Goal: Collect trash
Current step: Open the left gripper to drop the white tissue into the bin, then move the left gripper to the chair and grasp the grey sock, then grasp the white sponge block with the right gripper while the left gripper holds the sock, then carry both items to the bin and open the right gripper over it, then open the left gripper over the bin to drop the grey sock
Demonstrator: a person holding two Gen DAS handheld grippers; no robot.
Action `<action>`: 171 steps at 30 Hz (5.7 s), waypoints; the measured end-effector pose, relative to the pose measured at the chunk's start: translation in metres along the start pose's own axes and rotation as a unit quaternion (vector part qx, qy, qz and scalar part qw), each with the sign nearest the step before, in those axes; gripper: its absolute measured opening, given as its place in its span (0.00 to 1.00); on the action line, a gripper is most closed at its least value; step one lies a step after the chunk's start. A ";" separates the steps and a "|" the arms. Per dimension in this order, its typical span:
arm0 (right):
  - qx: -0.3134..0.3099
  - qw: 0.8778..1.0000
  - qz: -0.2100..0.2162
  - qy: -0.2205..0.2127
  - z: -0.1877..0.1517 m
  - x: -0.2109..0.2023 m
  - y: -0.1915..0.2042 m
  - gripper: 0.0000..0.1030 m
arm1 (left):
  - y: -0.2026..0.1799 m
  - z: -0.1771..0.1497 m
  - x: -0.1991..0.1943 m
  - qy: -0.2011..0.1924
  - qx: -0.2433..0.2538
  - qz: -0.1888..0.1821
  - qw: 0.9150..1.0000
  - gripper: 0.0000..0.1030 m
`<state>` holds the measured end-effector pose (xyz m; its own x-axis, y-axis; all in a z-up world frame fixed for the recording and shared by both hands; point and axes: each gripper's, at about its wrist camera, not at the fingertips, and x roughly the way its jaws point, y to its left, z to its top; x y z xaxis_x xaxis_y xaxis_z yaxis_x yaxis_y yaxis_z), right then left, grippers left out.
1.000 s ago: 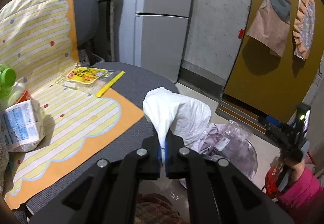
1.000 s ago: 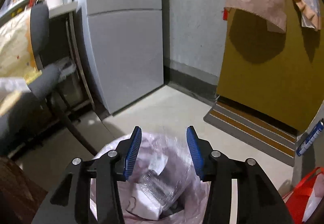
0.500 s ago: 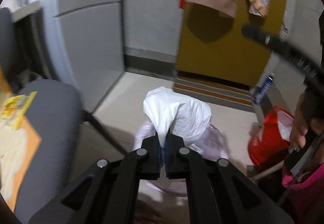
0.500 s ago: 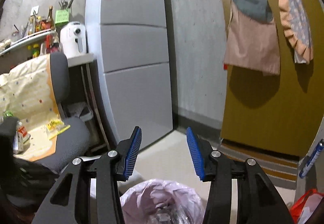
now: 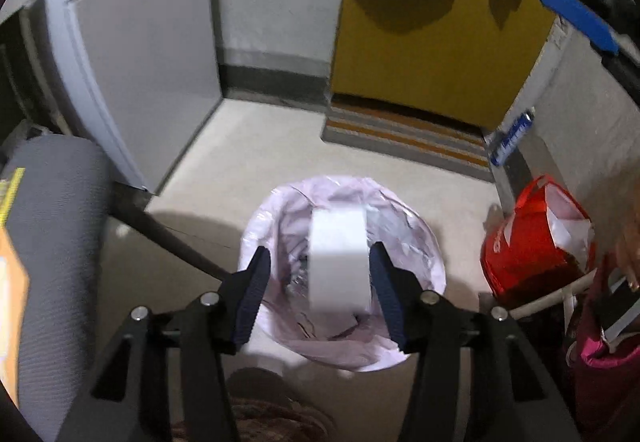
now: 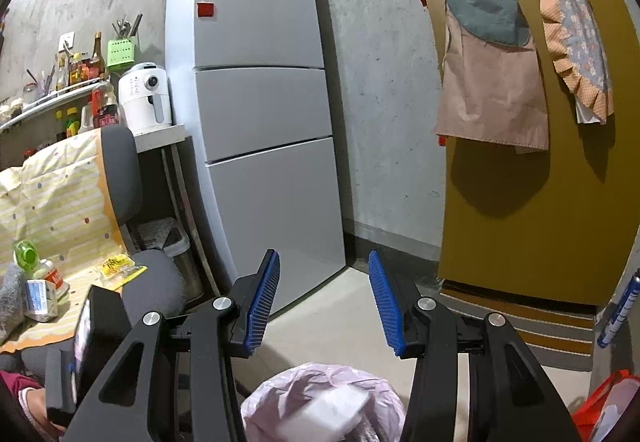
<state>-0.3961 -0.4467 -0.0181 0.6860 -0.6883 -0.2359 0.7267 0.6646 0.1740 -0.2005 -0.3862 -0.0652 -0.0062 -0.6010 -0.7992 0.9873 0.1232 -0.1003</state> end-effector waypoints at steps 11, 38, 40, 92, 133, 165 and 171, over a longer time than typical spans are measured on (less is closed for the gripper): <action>-0.009 0.996 0.081 0.033 0.027 -0.009 0.062 0.47 | 0.071 -0.025 -0.137 -0.125 -0.096 0.135 0.978 0.50; -0.123 0.944 0.272 0.140 -0.014 0.026 0.251 0.54 | 0.247 -0.233 -0.256 -0.102 -0.328 0.358 0.868 0.57; -0.121 0.945 0.268 0.144 -0.016 0.028 0.247 0.54 | 0.244 -0.232 -0.257 -0.100 -0.321 0.349 0.875 0.26; -0.235 0.846 0.458 0.140 -0.109 -0.047 0.513 0.83 | 0.219 -0.352 -0.433 -0.264 -0.428 0.466 0.728 0.08; -0.186 0.931 0.309 0.064 -0.007 -0.019 0.327 0.62 | 0.170 -0.193 -0.360 -0.306 -0.276 0.273 0.869 0.08; -0.028 0.973 0.008 0.227 -0.094 0.058 0.042 0.79 | 0.048 -0.029 -0.124 -0.170 -0.101 0.049 0.979 0.09; -0.007 0.988 0.000 0.157 -0.058 0.037 0.034 0.79 | 0.043 -0.024 -0.112 -0.149 -0.089 0.032 0.984 0.09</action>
<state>-0.3480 -0.4330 -0.0763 0.6386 -0.5659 -0.5214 0.7248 0.6701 0.1604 -0.1615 -0.2947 0.0055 0.1282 -0.7891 -0.6007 0.9404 0.2891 -0.1791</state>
